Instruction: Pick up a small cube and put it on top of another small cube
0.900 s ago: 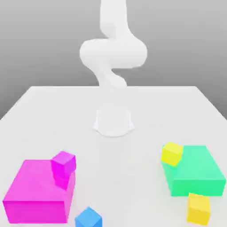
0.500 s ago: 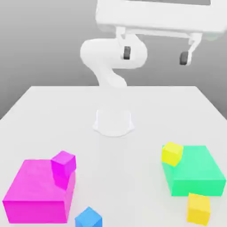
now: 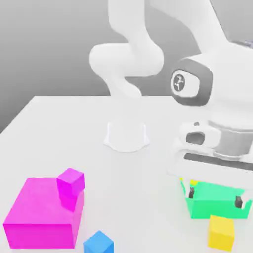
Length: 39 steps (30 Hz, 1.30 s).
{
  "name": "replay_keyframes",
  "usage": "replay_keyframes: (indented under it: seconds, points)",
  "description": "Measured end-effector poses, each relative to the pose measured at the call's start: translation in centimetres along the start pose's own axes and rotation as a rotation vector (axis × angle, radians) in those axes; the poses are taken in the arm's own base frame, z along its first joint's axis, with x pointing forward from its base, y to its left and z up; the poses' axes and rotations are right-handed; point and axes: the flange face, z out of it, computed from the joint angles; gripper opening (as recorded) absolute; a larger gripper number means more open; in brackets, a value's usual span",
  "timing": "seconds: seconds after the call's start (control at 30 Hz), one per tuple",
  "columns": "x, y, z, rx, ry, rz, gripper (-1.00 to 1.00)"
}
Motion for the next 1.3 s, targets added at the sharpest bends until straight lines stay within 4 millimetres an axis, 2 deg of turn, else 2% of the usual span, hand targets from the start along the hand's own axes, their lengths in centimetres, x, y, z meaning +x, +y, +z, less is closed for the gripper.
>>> replay_keyframes:
  seconds: [0.1, 0.23, 0.27, 0.47, 0.53, 0.63, 0.7, 1.0, 1.3]
  points:
    - [-2.9, 0.5, 3.6, -0.033, -0.064, 0.021, 0.0]
    - [-3.9, 0.8, 9.2, -0.04, -0.079, 0.027, 0.0]
    - [-4.0, 0.9, 10.1, -0.041, -0.08, 0.026, -1.0]
    - [-4.1, 0.9, 10.4, -0.039, -0.08, 0.026, -1.0]
    - [-3.9, 0.7, 8.8, -0.038, -0.081, 0.028, -1.0]
    - [-3.6, 0.6, 5.0, -0.04, -0.079, 0.026, -1.0]
    - [-3.8, 1.4, 3.3, -0.052, -0.064, -0.015, -1.0]
    - [-5.3, 6.8, -2.4, -0.093, -0.013, -0.244, -1.0]
    - [-6.2, 13.0, -7.4, -0.059, -0.052, -0.444, -1.0]
